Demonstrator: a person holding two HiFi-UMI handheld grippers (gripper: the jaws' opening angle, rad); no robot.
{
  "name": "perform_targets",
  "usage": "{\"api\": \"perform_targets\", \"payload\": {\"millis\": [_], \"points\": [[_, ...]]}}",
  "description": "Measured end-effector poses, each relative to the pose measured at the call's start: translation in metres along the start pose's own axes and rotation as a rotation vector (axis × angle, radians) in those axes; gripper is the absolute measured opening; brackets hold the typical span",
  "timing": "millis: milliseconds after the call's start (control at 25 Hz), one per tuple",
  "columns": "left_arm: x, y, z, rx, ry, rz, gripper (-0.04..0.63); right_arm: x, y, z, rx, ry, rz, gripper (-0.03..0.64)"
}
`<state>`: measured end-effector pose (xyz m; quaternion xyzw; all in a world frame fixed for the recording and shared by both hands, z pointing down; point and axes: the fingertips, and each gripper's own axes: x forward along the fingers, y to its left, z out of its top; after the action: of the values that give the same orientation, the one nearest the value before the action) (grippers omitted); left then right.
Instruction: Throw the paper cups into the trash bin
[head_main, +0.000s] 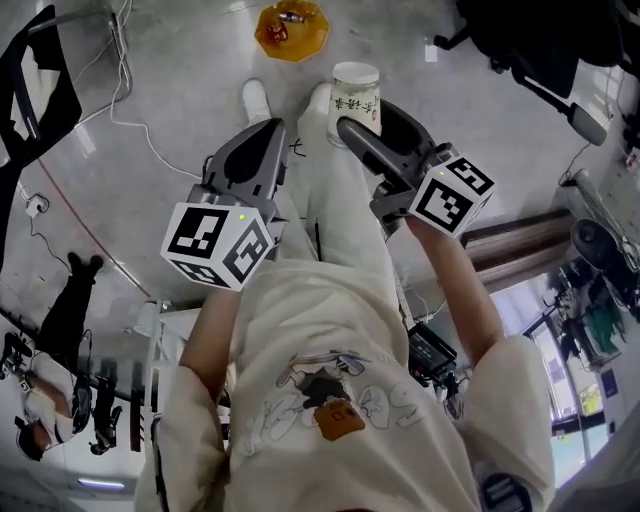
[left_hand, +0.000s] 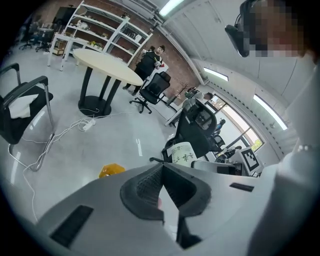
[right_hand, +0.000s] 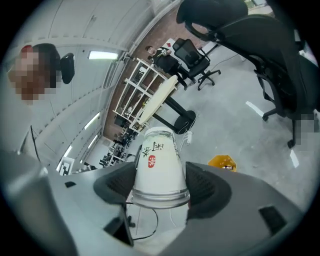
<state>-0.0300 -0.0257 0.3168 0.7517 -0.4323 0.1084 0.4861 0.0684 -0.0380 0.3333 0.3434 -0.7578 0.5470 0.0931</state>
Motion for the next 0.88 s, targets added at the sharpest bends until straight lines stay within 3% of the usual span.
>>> {"api": "perform_targets", "payload": {"millis": [80, 280, 440, 680, 880], "points": [[0.028, 0.023, -0.017, -0.031, -0.007, 0.02, 0.005, 0.023, -0.035, -0.01, -0.011, 0.031, -0.003, 0.321], [0.097, 0.099, -0.049, -0.098, 0.024, 0.072, 0.006, 0.095, -0.104, -0.022, 0.089, 0.056, 0.023, 0.321], [0.125, 0.159, -0.079, -0.128, 0.05, 0.121, 0.006, 0.149, -0.144, -0.041, 0.081, 0.09, 0.003, 0.321], [0.177, 0.21, -0.121, -0.147, 0.078, 0.17, 0.005, 0.189, -0.199, -0.065, 0.067, 0.125, -0.013, 0.321], [0.217, 0.264, -0.136, -0.154, 0.043, 0.201, 0.006, 0.229, -0.233, -0.091, 0.037, 0.146, -0.046, 0.321]]}}
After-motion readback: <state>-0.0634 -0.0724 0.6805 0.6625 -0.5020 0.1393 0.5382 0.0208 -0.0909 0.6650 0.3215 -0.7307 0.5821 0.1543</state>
